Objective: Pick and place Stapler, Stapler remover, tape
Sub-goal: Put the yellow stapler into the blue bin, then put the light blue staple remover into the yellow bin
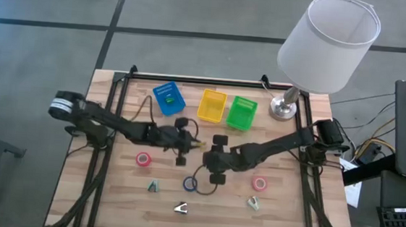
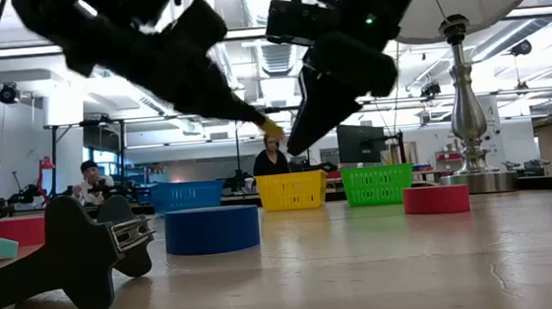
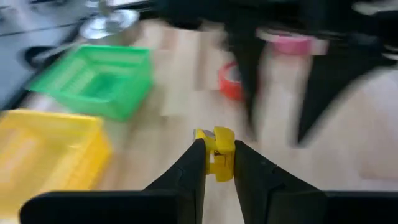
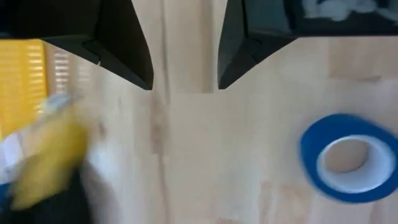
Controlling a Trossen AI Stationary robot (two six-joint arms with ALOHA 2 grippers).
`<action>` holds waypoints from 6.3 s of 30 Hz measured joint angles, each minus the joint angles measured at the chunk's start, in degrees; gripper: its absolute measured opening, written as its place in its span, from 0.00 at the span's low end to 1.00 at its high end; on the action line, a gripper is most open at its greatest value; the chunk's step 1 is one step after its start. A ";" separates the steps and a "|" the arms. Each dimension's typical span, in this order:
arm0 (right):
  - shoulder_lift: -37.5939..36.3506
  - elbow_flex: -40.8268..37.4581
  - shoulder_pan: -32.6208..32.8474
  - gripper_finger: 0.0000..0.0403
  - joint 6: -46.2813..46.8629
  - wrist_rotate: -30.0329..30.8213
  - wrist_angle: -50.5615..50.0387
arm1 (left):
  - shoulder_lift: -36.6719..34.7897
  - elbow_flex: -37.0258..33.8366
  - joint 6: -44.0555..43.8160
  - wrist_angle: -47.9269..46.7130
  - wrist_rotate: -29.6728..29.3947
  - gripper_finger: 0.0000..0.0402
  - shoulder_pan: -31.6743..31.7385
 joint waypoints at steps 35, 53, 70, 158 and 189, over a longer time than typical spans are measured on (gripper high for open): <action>0.11 -0.22 0.00 0.45 6.78 0.80 -2.38 | -5.24 -6.84 -7.52 -15.28 8.96 0.28 37.48; -0.20 -0.22 0.97 0.46 9.23 -5.11 -3.39 | -8.42 0.61 -4.10 -18.15 11.12 0.39 35.69; -10.32 -0.32 9.09 0.39 49.29 -11.11 -28.24 | -18.33 0.63 -6.64 -18.17 21.20 0.35 23.67; -2.34 -5.49 13.49 0.12 11.04 -16.14 -3.41 | -17.72 2.60 -17.24 -17.10 21.55 0.31 16.19; 5.39 5.71 -34.40 0.13 -21.59 -9.12 8.40 | -17.72 -0.25 -16.13 -16.71 15.28 0.29 0.26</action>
